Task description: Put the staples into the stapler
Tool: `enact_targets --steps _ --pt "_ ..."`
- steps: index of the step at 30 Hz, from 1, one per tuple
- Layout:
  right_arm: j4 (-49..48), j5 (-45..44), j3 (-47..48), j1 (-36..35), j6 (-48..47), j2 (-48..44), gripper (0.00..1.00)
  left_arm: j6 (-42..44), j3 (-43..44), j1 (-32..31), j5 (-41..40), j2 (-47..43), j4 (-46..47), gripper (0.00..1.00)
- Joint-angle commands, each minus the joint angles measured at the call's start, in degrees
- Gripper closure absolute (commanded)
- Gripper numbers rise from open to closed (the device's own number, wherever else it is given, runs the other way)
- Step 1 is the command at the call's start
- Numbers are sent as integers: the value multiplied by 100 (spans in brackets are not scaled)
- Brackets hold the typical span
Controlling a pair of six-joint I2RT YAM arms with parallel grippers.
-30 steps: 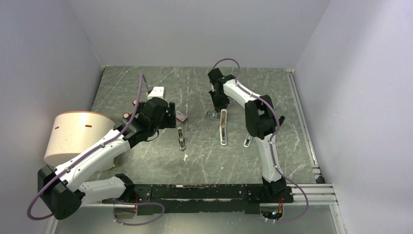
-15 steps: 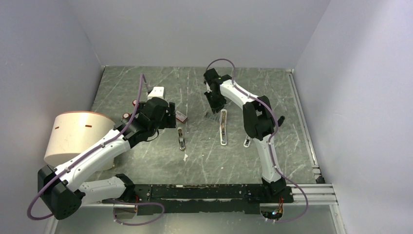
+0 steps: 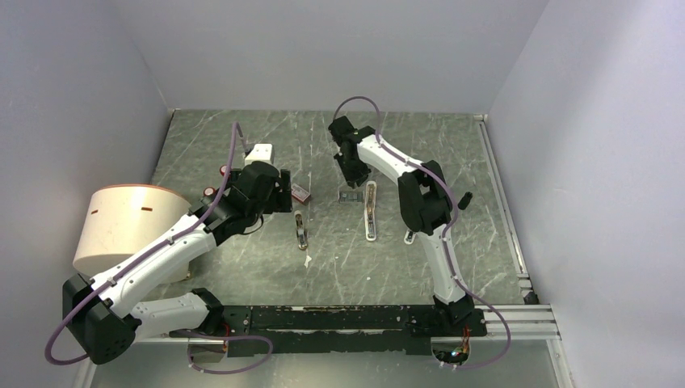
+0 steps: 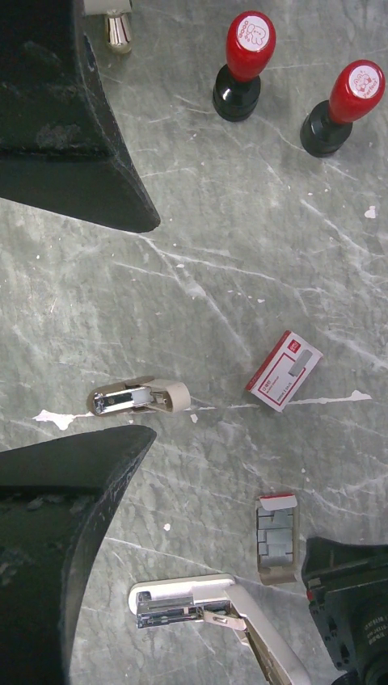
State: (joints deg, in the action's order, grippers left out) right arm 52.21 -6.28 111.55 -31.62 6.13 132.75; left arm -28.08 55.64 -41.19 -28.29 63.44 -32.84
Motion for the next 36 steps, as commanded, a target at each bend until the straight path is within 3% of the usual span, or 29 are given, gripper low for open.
enact_targets --steps 1,17,24,36 --pt "-49 -948 121 22 278 -102 74 -45 -53 24 -94 -47 48 7" --pt "167 -1149 13 -312 44 103 71 -84 -95 26 -93 -48 42 7" --pt "139 -1629 -224 -310 168 4 71 -94 -133 28 -64 -96 76 7" --pt "370 -1233 -502 -485 428 -220 71 -133 -176 23 -14 -140 107 7"
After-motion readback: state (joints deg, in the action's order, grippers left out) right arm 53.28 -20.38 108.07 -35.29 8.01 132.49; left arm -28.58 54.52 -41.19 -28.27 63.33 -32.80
